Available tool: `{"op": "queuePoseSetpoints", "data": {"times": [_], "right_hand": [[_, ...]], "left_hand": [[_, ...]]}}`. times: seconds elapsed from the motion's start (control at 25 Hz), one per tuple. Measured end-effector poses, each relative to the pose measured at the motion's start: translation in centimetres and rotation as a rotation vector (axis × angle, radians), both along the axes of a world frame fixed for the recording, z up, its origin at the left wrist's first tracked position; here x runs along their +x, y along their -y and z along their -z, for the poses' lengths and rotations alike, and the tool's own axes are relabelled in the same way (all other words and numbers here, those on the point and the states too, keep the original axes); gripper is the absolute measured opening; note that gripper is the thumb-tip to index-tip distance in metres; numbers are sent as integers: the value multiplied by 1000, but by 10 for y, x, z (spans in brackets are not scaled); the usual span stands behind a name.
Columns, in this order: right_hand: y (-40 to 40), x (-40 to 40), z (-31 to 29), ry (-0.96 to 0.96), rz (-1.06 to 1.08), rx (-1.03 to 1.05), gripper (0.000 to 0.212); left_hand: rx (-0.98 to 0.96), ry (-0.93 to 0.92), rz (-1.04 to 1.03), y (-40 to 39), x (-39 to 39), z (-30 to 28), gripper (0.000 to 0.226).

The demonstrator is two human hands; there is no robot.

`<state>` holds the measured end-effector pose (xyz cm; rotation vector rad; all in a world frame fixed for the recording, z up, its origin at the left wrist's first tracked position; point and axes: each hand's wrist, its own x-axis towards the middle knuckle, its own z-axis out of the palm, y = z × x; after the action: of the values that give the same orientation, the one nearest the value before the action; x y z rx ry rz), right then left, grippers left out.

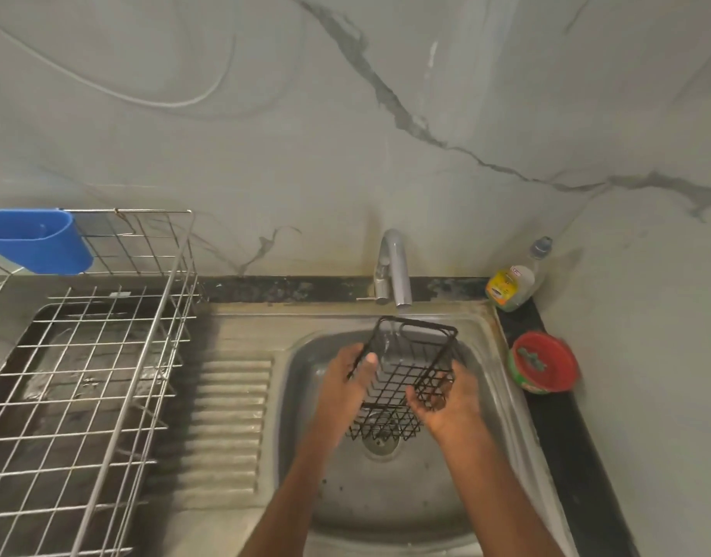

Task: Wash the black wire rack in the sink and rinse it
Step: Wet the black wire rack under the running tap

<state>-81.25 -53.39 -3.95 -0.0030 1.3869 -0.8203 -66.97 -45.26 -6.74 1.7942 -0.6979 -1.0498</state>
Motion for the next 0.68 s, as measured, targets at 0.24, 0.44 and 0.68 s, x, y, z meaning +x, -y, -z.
{"op": "queuePoseSetpoints", "data": {"times": [0.24,0.44,0.68], "right_hand": [[-28,16,-7,-143,-122,-125,50],[-46,33,-13,-193,-322,-232,47],[-50,2,-13,-88,-234,-194,25]], "left_hand": [[48,-356,-15,-7,2,-36,78],[103,-490,-256,-6,2,-49,82],[17,-254,-259,1,-11,-40,51]]}}
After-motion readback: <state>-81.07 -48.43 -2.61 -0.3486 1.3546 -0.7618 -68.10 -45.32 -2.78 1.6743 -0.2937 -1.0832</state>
